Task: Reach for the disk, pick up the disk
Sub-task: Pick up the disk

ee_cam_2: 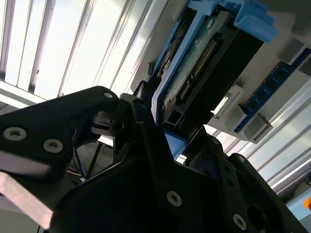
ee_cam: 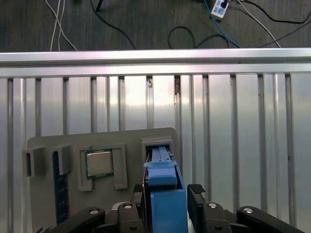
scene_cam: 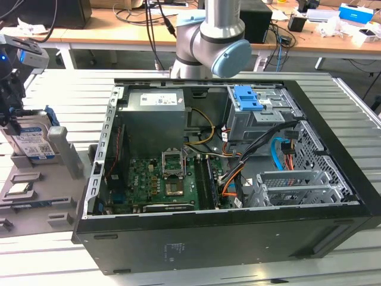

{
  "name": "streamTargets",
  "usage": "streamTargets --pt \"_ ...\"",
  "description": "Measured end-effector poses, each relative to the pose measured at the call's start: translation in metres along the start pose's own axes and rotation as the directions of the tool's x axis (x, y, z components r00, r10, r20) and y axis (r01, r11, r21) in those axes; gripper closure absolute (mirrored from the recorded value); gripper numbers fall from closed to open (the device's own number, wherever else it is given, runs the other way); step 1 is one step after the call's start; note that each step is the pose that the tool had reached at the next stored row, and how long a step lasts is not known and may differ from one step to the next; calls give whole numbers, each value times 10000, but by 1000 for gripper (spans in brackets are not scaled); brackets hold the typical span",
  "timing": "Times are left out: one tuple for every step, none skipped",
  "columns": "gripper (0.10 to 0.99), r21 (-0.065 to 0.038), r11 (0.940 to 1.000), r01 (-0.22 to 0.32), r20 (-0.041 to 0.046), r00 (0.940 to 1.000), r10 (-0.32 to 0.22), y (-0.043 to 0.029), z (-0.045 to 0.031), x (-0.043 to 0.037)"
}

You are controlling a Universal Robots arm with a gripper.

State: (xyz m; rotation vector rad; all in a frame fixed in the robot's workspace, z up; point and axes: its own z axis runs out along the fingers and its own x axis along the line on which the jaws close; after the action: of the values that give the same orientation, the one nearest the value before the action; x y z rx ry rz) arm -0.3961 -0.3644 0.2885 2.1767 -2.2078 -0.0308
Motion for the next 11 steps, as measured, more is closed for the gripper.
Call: streamTargets --pt "604 0 10000 0 0 10000 0 0 1 0" --pt "604 0 10000 0 0 10000 0 0 2 0" --pt "604 1 10000 0 0 10000 0 0 4 0" --pt "604 0 10000 0 0 10000 0 0 4 0" --pt "620 0 10000 0 -2 10000 0 0 5 0" --pt "686 0 10000 0 0 10000 0 0 6 0" --pt "718 0 10000 0 0 10000 0 0 8 0" --pt "718 0 10000 0 0 10000 0 0 9 0" --pt "718 0 10000 0 0 10000 0 0 11 0" --pt "718 -1 10000 0 0 10000 0 -1 12 0" --pt "718 -1 10000 0 0 10000 0 -1 13 0"
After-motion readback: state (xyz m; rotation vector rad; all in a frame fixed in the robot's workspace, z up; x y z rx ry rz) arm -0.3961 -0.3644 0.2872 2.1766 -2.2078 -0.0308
